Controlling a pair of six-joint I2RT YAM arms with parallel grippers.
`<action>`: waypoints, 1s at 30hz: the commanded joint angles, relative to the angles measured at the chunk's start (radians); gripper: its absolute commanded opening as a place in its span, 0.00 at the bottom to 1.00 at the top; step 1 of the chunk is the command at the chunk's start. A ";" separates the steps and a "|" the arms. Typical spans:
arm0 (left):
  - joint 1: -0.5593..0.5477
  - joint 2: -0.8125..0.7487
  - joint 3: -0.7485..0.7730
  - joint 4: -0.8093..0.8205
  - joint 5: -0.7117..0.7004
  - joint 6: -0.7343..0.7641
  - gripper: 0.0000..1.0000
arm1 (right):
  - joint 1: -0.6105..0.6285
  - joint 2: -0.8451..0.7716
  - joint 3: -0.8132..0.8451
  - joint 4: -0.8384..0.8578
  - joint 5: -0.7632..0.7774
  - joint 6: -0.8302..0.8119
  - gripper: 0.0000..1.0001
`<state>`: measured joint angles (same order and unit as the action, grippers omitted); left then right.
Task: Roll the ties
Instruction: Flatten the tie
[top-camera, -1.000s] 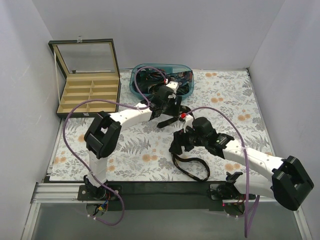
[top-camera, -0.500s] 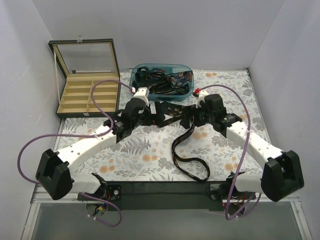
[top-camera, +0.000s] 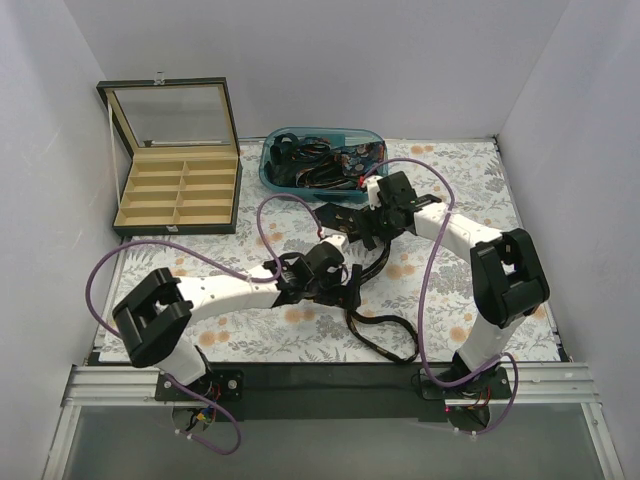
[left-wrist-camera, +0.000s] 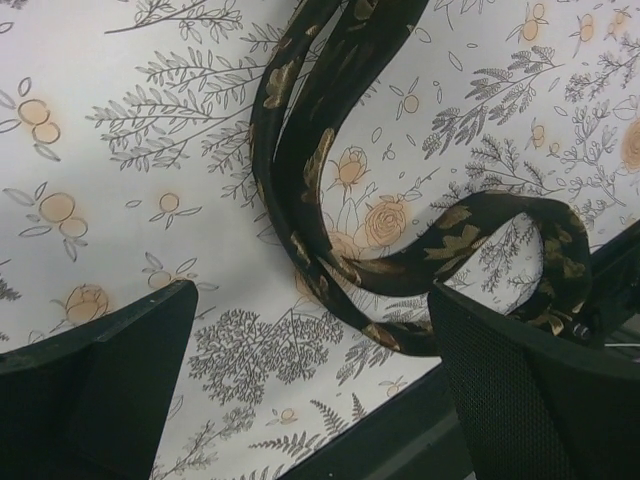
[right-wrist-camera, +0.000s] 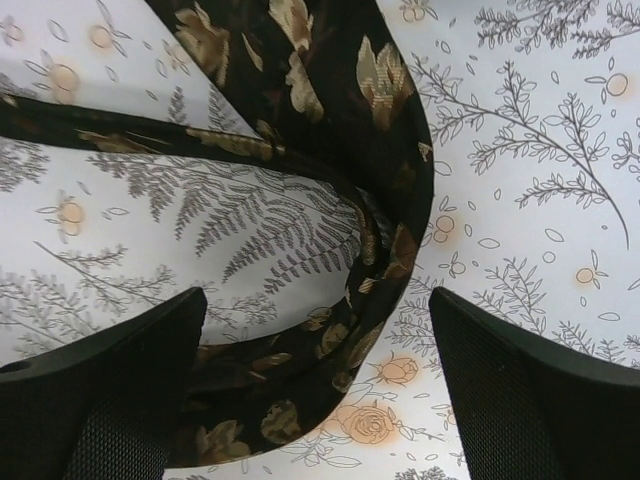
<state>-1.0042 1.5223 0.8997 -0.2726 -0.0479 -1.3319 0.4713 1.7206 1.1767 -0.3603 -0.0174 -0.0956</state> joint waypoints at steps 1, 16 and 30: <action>-0.017 0.058 0.068 0.021 -0.013 0.000 0.94 | -0.006 0.020 0.067 -0.025 0.074 -0.061 0.82; -0.042 0.248 0.148 -0.088 -0.087 0.000 0.40 | -0.031 0.067 0.057 -0.006 0.056 -0.015 0.27; 0.166 0.191 0.318 -0.225 -0.648 0.561 0.00 | -0.339 -0.217 -0.129 0.292 -0.280 0.368 0.01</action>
<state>-0.9245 1.7679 1.1603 -0.3981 -0.4805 -1.0054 0.2005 1.5684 1.0767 -0.2604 -0.2203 0.1509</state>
